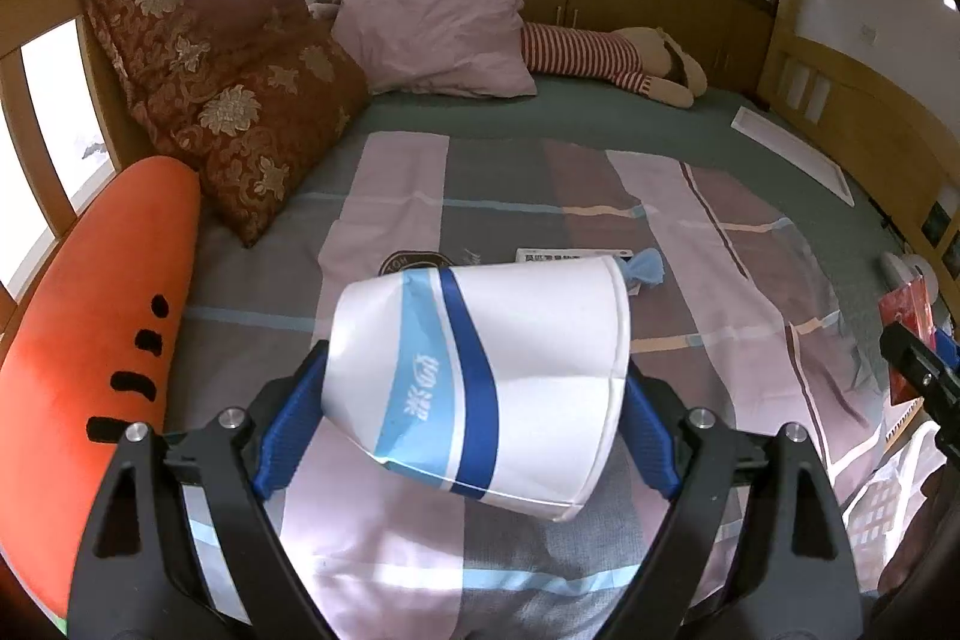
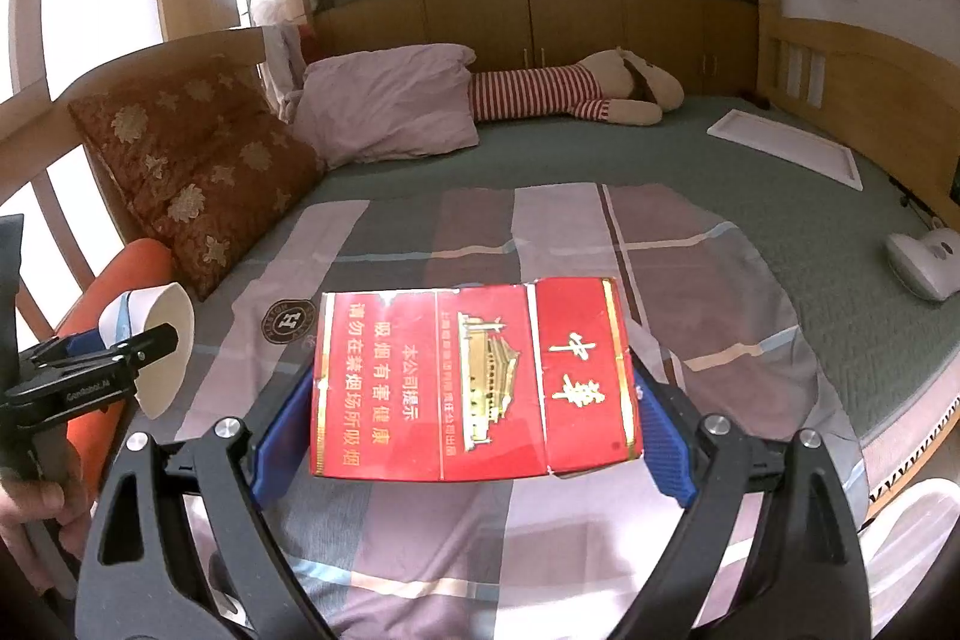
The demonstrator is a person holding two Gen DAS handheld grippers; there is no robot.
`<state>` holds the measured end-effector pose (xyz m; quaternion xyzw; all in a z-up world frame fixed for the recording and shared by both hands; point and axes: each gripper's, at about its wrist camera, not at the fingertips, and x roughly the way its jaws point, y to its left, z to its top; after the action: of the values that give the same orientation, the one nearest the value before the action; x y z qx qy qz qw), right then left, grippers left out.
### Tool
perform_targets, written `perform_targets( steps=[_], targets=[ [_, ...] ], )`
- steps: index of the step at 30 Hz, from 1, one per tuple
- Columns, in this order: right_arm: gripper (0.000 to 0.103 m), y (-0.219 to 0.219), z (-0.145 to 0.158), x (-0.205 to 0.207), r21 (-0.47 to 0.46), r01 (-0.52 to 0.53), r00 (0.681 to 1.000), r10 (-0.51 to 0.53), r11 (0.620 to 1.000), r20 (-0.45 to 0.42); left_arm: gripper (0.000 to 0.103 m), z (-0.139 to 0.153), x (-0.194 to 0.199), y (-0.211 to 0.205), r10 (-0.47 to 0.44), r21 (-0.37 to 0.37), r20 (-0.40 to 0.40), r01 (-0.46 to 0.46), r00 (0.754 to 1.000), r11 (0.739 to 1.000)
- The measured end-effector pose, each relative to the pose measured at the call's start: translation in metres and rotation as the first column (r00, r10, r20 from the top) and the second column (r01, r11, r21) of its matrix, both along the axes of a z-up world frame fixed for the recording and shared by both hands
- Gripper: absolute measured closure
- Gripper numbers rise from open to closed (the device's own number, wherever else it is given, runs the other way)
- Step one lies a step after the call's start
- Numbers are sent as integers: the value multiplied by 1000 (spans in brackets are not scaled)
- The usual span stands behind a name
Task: Collect trash
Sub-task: 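Carry both items over the white bin and open both tools to drop them, then move both open tools back over the ointment box and blue cloth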
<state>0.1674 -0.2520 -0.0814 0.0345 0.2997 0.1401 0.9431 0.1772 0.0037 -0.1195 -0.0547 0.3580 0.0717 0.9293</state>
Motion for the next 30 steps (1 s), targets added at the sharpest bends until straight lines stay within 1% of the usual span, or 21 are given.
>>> perform_targets(
  steps=[2, 5, 7, 9, 12, 14, 15, 16, 17, 18, 19, 20, 21, 22, 23, 24, 26, 27, 28, 29, 30],
  targets=[
    [13, -7, 6, -4, 15, 15, 1000, -15, 1000, 23, 17, 0, 0, -2, -7, 1, 0, 7, 1000, 1000],
    [13, -42, 21, -22, 101, 62, 996, -67, 993, 52, 17, 1, -1, -6, -28, 6, 12, 28, 1000, 1000],
    [13, -76, 29, -46, 130, 112, 990, -122, 985, 72, 17, 3, -4, -14, -76, 1, 27, 76, 997, 997],
    [13, -115, 32, -74, 116, 176, 979, -186, 978, 83, 17, 6, -7, -27, -145, -4, 31, 145, 989, 989],
    [13, -180, 26, -117, 79, 315, 945, -320, 946, 68, 17, 14, -11, -61, -289, -49, 34, 290, 957, 956],
    [13, -224, 12, -143, 73, 408, 911, -411, 910, 31, 17, 21, -16, -97, -396, -44, 33, 397, 918, 917],
    [11, -240, 3, -151, 72, 437, 898, -439, 896, 8, 17, 25, -20, -122, -461, -33, 35, 462, 887, 886],
    [9, -256, -12, -156, 68, 458, 889, -457, 886, -38, 17, 30, -25, -152, -530, -23, 34, 531, 847, 847],
    [3, -270, -30, -157, 57, 467, 880, -459, 882, -119, 17, 32, -28, -171, -570, -25, 31, 570, 821, 821],
    [3, -280, -40, -157, 55, 472, 872, -456, 880, -181, 17, 36, -31, -201, -627, -39, 23, 627, 779, 778],
    [3, -290, -47, -163, 79, 484, 861, -458, 871, -222, 17, 39, -34, -222, -665, -57, 17, 665, 747, 745],
    [3, -301, -46, -172, 128, 502, 855, -467, 856, -226, 16, 43, -37, -250, -713, -87, 11, 711, 702, 698],
    [3, -308, -39, -181, 164, 519, 850, -485, 839, -207, 16, 46, -40, -278, -759, -111, 1, 754, 651, 647],
    [3, -318, -27, -194, 207, 544, 839, -521, 813, -160, 16, 48, -44, -301, -793, -127, -8, 786, 609, 605],
    [3, -327, -10, -209, 242, 578, 813, -573, 779, -99, 16, 49, -49, -328, -826, -137, -18, 817, 563, 560],
    [3, -334, 7, -223, 275, 599, 789, -613, 752, -42, 15, 49, -55, -353, -853, -139, -30, 843, 521, 520],
    [3, -340, 31, -241, 323, 609, 758, -651, 724, 30, 3, 45, -62, -395, -893, -162, -62, 878, 447, 451],
    [3, -340, 41, -246, 333, 611, 747, -662, 718, 57, 3, 39, -64, -413, -908, -187, -86, 889, 409, 418],
    [3, -339, 50, -249, 333, 610, 743, -665, 720, 77, 3, 33, -63, -428, -916, -208, -112, 893, 384, 400],
    [3, -336, 56, -249, 320, 602, 751, -655, 732, 85, 3, 28, -61, -432, -911, -211, -125, 886, 393, 412],
    [3, -327, 60, -246, 301, 589, 765, -637, 750, 92, 3, 26, -56, -430, -901, -215, -131, 876, 413, 432]
  ],
)
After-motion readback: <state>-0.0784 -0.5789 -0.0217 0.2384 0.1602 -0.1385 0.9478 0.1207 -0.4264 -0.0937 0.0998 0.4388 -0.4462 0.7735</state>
